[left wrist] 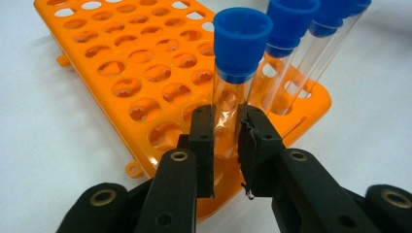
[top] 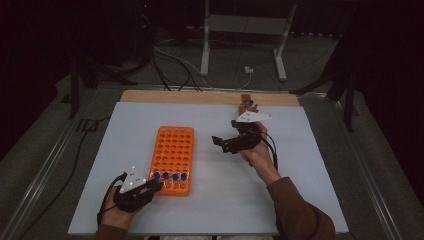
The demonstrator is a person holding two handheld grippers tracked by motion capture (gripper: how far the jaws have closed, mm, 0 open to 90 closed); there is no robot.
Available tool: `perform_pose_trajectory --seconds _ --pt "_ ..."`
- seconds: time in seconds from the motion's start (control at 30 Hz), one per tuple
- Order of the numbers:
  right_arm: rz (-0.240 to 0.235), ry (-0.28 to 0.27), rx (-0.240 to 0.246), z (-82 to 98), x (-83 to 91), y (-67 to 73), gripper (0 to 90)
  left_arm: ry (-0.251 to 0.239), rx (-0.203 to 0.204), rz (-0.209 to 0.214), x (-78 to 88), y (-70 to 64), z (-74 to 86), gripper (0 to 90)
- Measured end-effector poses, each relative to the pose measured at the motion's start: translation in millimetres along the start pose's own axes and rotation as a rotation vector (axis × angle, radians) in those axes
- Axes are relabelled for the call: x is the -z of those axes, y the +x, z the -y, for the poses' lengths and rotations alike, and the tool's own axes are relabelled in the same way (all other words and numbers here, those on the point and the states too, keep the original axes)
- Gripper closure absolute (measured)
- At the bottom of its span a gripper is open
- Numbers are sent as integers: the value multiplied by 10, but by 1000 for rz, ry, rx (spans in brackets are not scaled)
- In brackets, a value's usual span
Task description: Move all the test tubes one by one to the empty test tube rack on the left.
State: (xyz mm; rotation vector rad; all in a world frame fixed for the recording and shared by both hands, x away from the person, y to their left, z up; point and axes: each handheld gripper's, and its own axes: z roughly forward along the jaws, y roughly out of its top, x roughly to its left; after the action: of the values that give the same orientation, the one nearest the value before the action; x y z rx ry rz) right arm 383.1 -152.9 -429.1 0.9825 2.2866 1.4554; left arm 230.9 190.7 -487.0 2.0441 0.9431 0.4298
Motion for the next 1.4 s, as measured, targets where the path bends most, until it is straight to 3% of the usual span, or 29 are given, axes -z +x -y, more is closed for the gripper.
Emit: perform_pose_trajectory --seconds 0.13,0.33,0.73,0.87,1.03,1.27,1.4 --pt "-1 3 2 1 -11 4 2 6 -18 -5 -10 -19 -8 782" --pt "-1 3 1 1 -7 -4 2 -7 5 20 -9 3 5 769" --pt "-4 1 -3 5 3 -22 2 -89 69 84 123 121 10 546" --pt "-1 1 -3 0 8 -28 2 -108 84 98 164 170 17 512" --pt "2 -1 -4 -3 11 -44 2 -153 101 98 231 223 -5 377" --pt "7 -4 -7 -1 35 -71 2 -207 116 36 314 262 -91 201" --pt "14 -9 -8 -6 61 -95 3 -231 122 7 323 305 -186 164"
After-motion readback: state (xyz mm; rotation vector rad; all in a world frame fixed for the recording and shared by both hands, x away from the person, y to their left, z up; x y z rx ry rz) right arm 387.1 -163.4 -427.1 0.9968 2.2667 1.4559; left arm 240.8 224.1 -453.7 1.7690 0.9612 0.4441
